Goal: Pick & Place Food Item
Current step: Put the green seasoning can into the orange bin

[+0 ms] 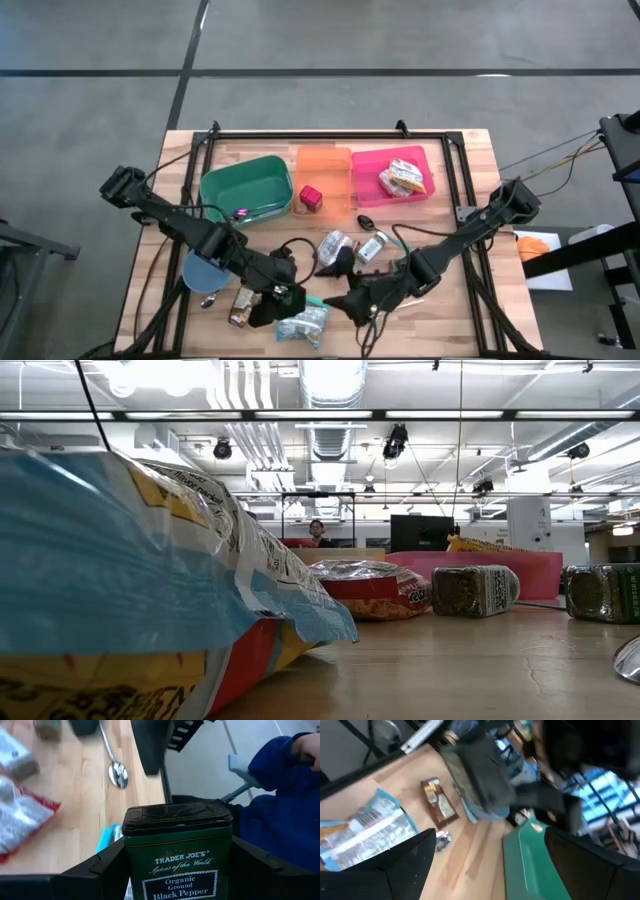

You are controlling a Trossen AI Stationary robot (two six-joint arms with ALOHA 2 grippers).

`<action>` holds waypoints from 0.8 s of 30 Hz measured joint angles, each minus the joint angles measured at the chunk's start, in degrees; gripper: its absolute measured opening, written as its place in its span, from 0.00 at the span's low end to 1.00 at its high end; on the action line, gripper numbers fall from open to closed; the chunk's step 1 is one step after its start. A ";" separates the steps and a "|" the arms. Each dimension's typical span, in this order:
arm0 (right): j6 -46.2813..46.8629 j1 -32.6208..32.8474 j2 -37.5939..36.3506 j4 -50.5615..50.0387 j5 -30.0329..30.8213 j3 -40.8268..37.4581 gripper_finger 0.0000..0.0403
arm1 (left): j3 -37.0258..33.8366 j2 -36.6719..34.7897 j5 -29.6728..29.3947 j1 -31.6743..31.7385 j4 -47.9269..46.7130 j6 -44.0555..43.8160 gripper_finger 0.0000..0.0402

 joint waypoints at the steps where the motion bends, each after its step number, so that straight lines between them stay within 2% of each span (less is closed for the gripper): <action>1: -0.73 0.05 0.50 -0.06 -1.04 0.67 0.91 | 0.04 -0.03 0.03 0.09 0.74 0.83 0.66; 11: -10.05 0.14 7.76 -0.35 -2.20 10.49 0.91 | 0.02 -0.04 2.09 1.42 3.05 3.77 0.65; 18: -12.14 -0.01 10.24 -1.39 -3.11 13.35 0.91 | 0.01 0.00 4.75 1.40 3.20 4.71 0.65; 21: -12.42 -0.36 11.15 -1.40 -4.59 14.54 0.87 | 0.01 0.00 4.98 1.40 3.64 5.38 0.65; 24: -13.05 -0.70 11.31 -1.53 -6.33 15.32 0.78 | -0.01 0.00 5.02 1.40 3.97 5.54 0.65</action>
